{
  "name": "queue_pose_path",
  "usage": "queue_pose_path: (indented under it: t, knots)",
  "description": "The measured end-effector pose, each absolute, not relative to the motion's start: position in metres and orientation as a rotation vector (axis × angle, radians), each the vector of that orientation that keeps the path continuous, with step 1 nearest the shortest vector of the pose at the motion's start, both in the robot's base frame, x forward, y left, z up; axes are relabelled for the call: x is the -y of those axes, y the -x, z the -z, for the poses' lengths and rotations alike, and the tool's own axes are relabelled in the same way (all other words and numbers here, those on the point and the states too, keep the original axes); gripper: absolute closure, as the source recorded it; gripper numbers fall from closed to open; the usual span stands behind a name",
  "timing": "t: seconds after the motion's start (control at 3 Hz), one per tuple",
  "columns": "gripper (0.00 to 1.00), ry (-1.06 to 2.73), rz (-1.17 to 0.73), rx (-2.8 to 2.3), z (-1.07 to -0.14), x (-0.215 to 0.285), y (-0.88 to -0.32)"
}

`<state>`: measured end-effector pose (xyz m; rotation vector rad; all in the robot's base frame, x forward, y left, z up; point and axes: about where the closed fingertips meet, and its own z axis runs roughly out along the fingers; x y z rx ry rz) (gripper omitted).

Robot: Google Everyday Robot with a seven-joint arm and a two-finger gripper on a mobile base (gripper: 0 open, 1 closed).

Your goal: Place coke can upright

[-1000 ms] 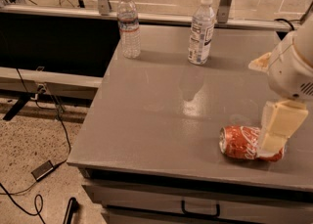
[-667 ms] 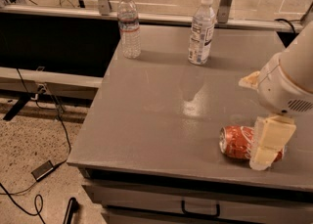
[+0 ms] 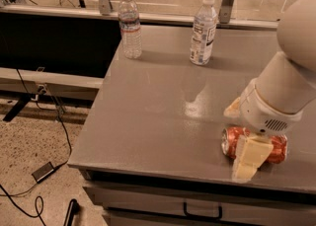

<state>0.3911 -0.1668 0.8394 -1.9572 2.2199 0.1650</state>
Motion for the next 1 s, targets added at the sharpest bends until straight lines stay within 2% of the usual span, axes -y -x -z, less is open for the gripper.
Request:
queue_pose_path:
  t: [0.33,1.0]
  knots:
    - [0.33,1.981,-0.146,-2.251,-0.829,0.161,-0.388]
    - [0.8,1.967,-0.179,-2.172,-0.863,0.146,-0.388]
